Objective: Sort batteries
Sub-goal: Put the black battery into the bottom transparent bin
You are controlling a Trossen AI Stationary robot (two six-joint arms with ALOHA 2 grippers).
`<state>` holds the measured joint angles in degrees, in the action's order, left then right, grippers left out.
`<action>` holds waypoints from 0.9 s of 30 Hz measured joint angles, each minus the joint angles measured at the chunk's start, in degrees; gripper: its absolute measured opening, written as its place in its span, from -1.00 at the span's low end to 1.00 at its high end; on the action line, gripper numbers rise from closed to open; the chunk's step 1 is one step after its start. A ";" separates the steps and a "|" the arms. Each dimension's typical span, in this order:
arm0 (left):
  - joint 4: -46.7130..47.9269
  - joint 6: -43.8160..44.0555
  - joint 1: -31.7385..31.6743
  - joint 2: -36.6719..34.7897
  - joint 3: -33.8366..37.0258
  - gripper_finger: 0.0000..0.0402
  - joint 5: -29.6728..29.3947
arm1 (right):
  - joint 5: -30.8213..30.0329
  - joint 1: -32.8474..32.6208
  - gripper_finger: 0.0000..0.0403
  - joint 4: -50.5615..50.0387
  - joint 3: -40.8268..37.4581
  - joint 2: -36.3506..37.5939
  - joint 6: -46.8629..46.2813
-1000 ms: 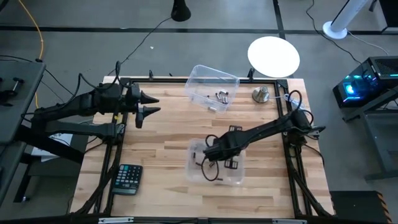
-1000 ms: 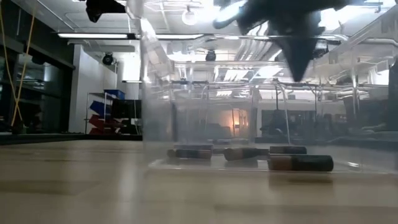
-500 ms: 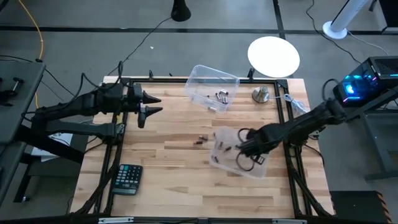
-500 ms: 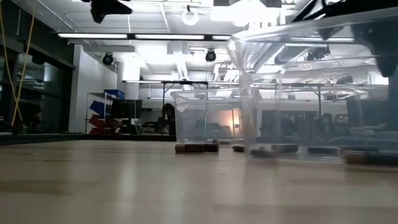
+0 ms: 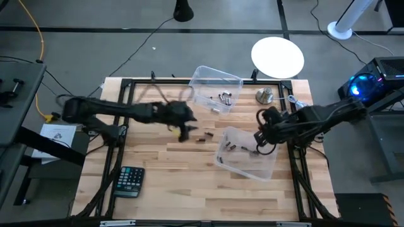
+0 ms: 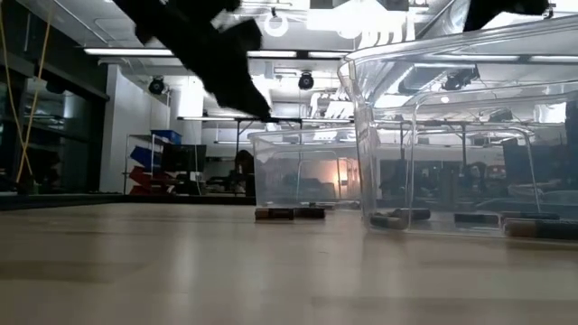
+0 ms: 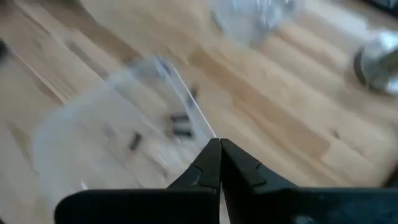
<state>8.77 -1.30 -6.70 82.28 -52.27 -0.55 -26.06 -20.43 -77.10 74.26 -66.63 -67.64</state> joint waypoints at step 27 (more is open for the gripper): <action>-9.76 6.55 6.45 28.08 -0.52 -0.26 -2.32 | -6.45 0.02 -1.00 1.54 3.58 0.28 3.57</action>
<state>-0.98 5.25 -0.25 110.35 -52.79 -2.87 -32.51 -20.40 -75.55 77.84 -66.35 -64.08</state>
